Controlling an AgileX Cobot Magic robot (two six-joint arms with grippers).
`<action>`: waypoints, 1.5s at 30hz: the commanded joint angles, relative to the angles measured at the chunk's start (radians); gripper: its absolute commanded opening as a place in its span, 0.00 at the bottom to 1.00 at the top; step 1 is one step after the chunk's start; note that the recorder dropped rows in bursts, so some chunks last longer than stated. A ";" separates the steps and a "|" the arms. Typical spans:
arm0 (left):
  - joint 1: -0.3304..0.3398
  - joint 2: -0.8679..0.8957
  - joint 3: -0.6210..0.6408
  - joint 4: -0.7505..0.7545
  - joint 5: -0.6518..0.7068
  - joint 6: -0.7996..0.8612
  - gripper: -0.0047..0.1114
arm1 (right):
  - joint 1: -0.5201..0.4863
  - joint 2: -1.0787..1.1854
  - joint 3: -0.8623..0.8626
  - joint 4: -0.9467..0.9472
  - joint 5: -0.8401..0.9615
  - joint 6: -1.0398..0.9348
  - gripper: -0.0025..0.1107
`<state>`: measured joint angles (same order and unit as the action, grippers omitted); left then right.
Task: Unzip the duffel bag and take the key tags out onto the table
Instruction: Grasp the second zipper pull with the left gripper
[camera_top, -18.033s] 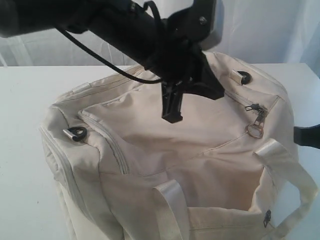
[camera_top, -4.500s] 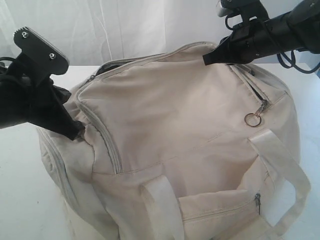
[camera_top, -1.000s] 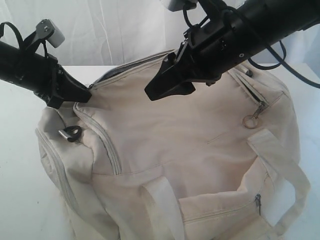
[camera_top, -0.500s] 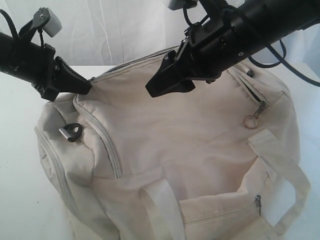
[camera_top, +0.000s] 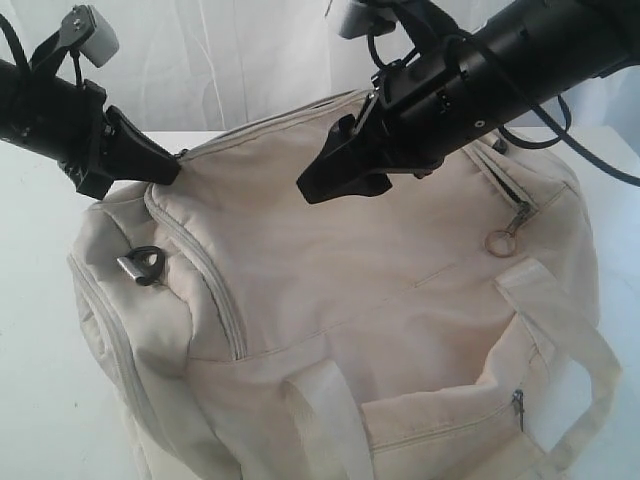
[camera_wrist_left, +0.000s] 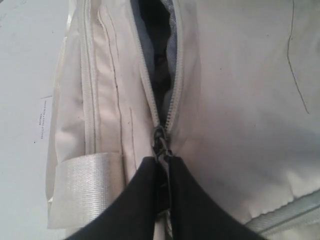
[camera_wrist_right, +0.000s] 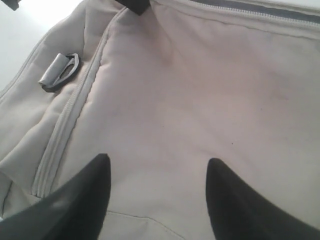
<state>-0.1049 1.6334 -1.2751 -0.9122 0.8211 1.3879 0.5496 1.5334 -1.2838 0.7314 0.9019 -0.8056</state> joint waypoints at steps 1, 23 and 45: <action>-0.001 -0.024 -0.006 -0.089 0.061 0.007 0.20 | 0.002 -0.005 0.000 0.000 -0.008 0.000 0.49; -0.001 -0.015 -0.004 0.090 -0.026 -0.027 0.43 | 0.002 -0.005 0.000 0.000 -0.006 0.005 0.49; -0.001 0.020 -0.004 0.055 -0.018 -0.031 0.13 | 0.002 -0.005 0.000 0.000 -0.004 0.006 0.49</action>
<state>-0.1049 1.6570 -1.2757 -0.8376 0.7822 1.3649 0.5496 1.5334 -1.2838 0.7314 0.8996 -0.8039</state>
